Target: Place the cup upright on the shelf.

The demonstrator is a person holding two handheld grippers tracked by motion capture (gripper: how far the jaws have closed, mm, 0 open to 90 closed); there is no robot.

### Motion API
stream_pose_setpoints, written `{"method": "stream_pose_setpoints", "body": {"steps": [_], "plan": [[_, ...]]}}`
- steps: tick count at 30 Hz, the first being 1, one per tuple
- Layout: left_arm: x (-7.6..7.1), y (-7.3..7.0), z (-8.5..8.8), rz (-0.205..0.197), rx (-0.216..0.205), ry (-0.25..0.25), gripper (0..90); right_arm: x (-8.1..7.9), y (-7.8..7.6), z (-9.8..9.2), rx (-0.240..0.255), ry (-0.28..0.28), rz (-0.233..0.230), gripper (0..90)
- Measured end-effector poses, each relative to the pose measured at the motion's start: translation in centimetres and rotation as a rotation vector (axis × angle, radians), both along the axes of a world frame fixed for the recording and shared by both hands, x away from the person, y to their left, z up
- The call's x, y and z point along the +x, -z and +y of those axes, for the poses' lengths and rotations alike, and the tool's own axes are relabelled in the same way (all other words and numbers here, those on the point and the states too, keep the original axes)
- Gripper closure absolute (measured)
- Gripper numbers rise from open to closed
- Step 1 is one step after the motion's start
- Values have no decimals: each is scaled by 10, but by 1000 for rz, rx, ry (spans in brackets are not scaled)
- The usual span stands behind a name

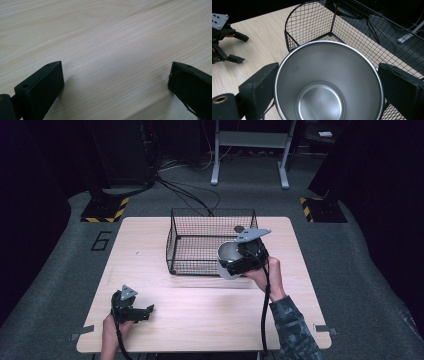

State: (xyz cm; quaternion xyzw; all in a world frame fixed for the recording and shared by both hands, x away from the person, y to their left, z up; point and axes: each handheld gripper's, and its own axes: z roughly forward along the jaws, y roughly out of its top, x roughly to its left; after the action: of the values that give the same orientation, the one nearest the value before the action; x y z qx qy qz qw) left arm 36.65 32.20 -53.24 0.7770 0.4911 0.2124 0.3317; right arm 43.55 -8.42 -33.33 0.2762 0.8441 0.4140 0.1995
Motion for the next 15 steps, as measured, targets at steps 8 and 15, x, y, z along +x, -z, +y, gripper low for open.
{"method": "stream_pose_setpoints", "body": {"steps": [8, 15], "plan": [[0, 0, 0, 0, -1, 0, 3, 9, -5, 3, 5, 8, 2, 59], [0, 0, 0, 0, 0, 1, 3, 23, -10, 10, -2, 13, 4, 60]]}}
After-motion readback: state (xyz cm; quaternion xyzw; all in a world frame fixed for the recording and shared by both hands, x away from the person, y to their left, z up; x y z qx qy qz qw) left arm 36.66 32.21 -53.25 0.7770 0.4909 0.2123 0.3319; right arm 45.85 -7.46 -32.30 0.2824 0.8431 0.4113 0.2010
